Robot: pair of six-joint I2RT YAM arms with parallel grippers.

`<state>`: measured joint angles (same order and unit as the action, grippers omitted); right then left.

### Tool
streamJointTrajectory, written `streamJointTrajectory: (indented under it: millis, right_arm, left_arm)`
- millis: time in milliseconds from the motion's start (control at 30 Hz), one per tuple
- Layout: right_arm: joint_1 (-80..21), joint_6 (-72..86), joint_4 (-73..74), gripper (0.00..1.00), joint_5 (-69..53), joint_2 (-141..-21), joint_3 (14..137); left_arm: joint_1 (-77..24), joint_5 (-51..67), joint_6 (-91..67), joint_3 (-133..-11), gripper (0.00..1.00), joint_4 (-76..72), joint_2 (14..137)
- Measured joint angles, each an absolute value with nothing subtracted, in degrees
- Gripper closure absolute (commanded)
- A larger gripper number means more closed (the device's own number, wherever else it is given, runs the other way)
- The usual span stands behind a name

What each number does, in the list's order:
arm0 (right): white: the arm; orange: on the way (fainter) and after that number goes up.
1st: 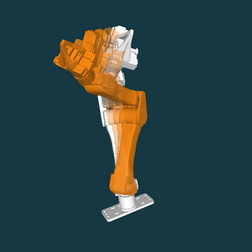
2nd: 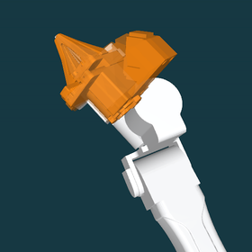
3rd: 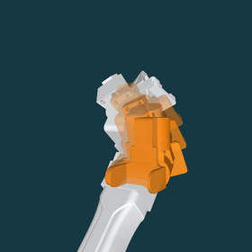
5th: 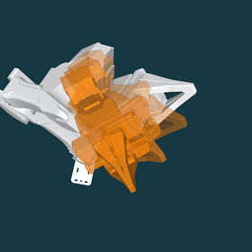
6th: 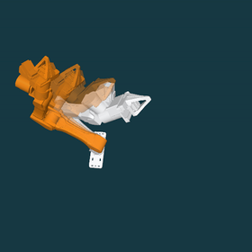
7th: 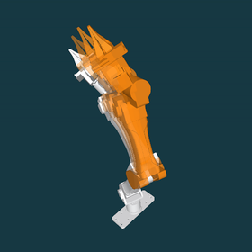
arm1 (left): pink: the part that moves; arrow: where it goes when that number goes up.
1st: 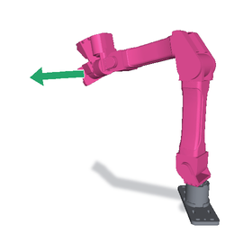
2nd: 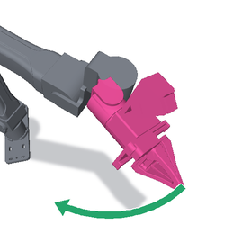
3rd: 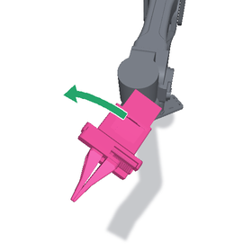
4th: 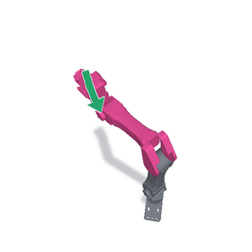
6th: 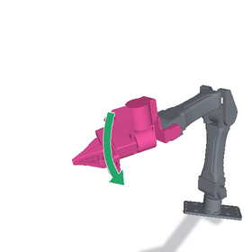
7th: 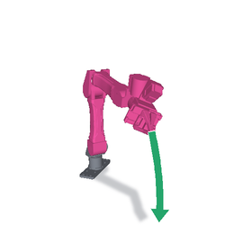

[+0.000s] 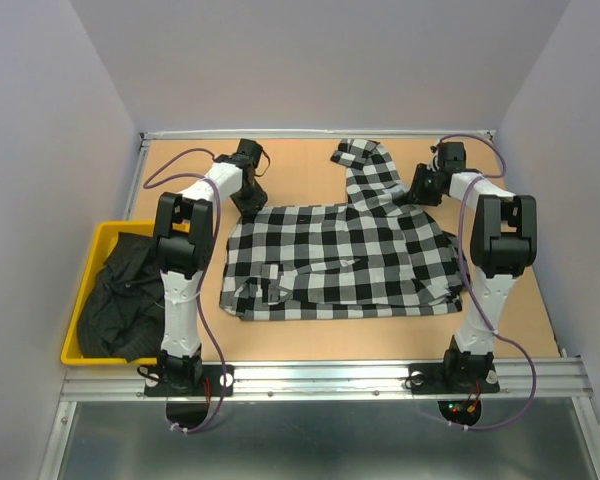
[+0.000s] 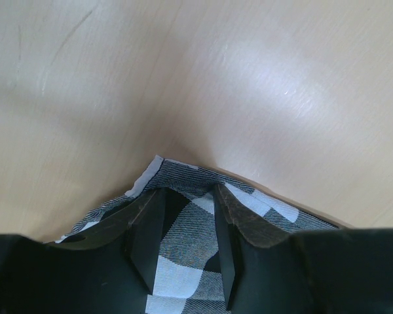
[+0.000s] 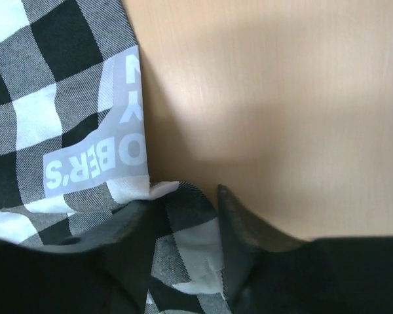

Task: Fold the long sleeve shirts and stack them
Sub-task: Fold the shirt

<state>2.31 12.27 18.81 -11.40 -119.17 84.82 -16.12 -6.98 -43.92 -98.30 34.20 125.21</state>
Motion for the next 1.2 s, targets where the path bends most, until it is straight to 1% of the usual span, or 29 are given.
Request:
streamJointTrajectory:
  millis: [67,100,167,200,267,300,800,1067,1200]
  right_arm:
    - [2.5,12.1,18.1,0.70,-12.0,-119.5,84.8]
    - [2.6,12.0,17.8,0.78,-12.4,-119.7,84.8]
    - [2.8,11.7,17.7,0.85,-12.8,-119.8,84.8]
    - [3.0,11.5,17.6,0.93,-13.1,-119.8,84.8]
    - [3.2,11.0,17.6,0.94,-13.4,-119.8,84.8]
    - [3.4,11.0,17.6,0.99,-13.6,-119.8,84.8]
    - [5.5,10.2,17.4,1.00,-13.8,-119.7,84.8]
    - [5.5,10.0,16.0,0.99,-15.7,-119.3,84.8]
    - [5.5,9.2,15.7,1.00,-16.4,-118.2,84.7]
  left_arm:
    - [-16.0,-6.9,-43.9,-97.8,0.53,33.7,124.9]
    - [-16.0,-6.9,-44.0,-97.5,0.53,33.4,124.8]
    - [-15.9,-6.9,-44.0,-96.7,0.53,32.6,124.3]
    - [-15.8,-6.9,-44.0,-96.3,0.53,32.3,124.2]
    - [-15.7,-6.8,-44.0,-95.6,0.53,31.6,123.9]
    - [-15.6,-6.7,-44.0,-95.2,0.53,31.3,123.6]
    - [-13.7,-5.4,-45.3,-90.7,0.53,27.6,121.0]
    - [-12.5,-4.5,-46.5,-91.4,0.37,28.6,120.9]
    - [-12.0,-5.1,-46.8,-92.8,0.32,31.9,121.0]
